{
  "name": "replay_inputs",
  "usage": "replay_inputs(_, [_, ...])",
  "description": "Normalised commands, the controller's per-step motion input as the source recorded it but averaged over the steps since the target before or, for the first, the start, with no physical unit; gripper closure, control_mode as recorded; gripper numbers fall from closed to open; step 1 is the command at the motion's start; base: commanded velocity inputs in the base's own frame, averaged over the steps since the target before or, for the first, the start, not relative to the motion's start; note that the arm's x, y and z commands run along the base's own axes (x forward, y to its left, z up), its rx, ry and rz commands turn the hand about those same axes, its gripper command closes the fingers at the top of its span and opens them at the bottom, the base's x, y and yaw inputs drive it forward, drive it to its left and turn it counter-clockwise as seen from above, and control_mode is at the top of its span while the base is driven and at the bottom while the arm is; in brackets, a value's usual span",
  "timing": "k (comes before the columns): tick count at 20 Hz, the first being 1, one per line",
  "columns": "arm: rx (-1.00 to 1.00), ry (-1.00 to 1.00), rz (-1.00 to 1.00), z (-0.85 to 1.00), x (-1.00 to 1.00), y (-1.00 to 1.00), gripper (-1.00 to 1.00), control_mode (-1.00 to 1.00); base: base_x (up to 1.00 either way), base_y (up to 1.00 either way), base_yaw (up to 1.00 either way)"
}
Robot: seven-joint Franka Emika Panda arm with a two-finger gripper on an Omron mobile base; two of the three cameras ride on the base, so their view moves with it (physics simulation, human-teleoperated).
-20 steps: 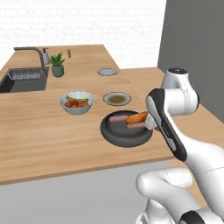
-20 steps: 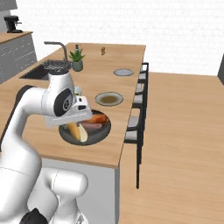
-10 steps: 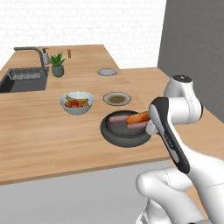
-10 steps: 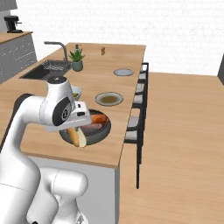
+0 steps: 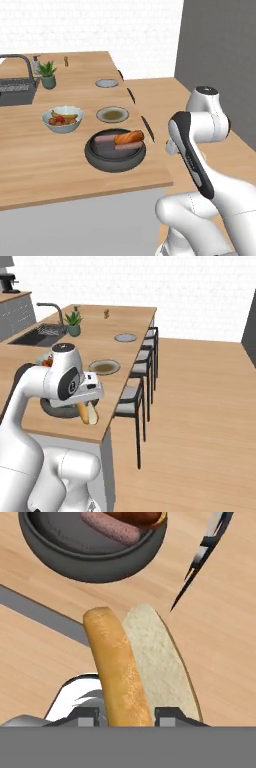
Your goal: Place one bun and one sausage from the bowl on each plate.
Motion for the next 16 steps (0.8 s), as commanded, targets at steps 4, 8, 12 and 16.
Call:
replay_inputs(4, [0.0, 0.0, 0.0, 0.0, 0.0, 0.0, 1.0, 1.0, 0.3, -1.0, 0.19])
replay_inputs(8, [0.0, 0.0, 0.0, 0.0, 0.0, 0.0, 1.0, 1.0, 0.8, -1.0, 0.39])
replay_inputs(12, [0.0, 0.0, 0.0, 0.0, 0.0, 0.0, 1.0, 1.0, 1.0, -0.94, 0.49])
replay_inputs(16, [0.0, 0.0, 0.0, 0.0, 0.0, 0.0, 1.0, 1.0, 0.69, -0.9, 0.65])
